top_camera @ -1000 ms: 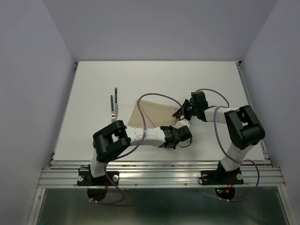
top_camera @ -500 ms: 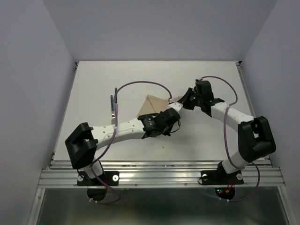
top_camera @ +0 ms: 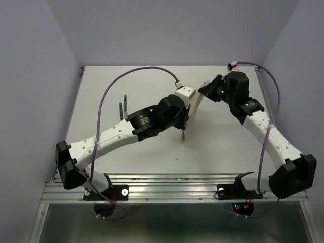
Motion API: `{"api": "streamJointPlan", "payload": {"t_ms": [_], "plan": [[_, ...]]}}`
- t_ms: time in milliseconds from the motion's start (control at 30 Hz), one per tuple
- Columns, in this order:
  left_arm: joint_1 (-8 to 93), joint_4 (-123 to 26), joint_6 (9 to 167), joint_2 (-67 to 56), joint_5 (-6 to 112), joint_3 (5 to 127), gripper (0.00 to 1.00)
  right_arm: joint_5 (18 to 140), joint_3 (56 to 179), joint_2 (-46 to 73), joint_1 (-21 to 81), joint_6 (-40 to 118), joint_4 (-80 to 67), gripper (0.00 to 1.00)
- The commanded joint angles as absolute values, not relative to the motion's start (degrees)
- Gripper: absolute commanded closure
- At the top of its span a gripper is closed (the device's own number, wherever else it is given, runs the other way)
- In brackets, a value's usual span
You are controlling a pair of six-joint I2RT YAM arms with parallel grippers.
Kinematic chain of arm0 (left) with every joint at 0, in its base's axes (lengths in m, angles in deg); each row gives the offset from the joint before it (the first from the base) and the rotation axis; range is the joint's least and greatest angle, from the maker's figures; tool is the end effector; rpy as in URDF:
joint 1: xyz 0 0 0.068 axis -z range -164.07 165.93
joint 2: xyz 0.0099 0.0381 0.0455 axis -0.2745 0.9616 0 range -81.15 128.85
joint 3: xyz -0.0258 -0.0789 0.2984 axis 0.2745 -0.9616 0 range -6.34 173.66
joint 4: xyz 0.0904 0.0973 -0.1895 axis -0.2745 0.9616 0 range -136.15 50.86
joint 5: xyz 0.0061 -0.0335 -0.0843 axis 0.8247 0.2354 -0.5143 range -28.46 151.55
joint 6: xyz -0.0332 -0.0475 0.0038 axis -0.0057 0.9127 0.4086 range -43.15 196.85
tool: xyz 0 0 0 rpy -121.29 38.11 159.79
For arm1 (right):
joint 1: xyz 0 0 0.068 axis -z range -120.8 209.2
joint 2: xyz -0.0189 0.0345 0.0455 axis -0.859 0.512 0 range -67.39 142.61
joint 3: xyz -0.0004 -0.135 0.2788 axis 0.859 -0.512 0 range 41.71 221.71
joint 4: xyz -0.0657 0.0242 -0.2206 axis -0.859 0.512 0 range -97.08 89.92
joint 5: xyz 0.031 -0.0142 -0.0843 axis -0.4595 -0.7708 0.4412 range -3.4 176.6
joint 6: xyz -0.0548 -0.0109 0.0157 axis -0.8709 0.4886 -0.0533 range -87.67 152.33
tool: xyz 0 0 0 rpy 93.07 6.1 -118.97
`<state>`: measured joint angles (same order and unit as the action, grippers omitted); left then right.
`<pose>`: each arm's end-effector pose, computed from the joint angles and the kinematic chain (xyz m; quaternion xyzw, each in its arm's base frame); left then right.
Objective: Fold the napkin into a case and place the utensils inside
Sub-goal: Turn over the upper triangle folded napkin at the center of the board.
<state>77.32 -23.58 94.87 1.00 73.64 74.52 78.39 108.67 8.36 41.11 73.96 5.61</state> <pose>0.1502 -0.2570 0.4215 0.2545 0.7956 -0.2788 0.4739 0.2567 0.0902 0.3909 0.1287 0.8153 0.3309 0.4575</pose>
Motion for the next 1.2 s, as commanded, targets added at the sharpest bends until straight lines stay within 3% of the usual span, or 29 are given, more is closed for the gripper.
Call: {"api": "streamJointPlan", "payload": {"t_ms": [0, 567, 700, 900, 1067, 1167], "plan": [[77.9, -23.5, 93.8, -0.8, 69.4, 79.2, 1.00, 86.1, 112.2, 2.8, 40.9, 70.1, 10.0, 0.99], [89.5, -28.6, 98.1, 15.4, 63.6, 96.1, 1.00, 111.3, 116.2, -15.7, 40.9, 59.7, 32.3, 0.99], [90.7, -33.8, 100.7, 18.5, 55.5, 96.9, 1.00, 113.2, 118.3, -15.5, 40.9, 57.1, 35.9, 0.99], [88.6, -50.3, 108.5, 16.1, 45.7, 84.4, 1.00, 106.6, 124.2, -3.7, 40.9, 52.2, 37.8, 0.99], [79.9, -67.2, 115.4, 10.1, 40.6, 64.2, 1.00, 96.0, 126.2, 11.2, 40.9, 49.9, 32.3, 0.99], [76.0, -70.0, 116.6, 7.0, 41.0, 57.3, 1.00, 91.0, 127.0, 21.1, 39.8, 50.7, 27.1, 0.99]]}}
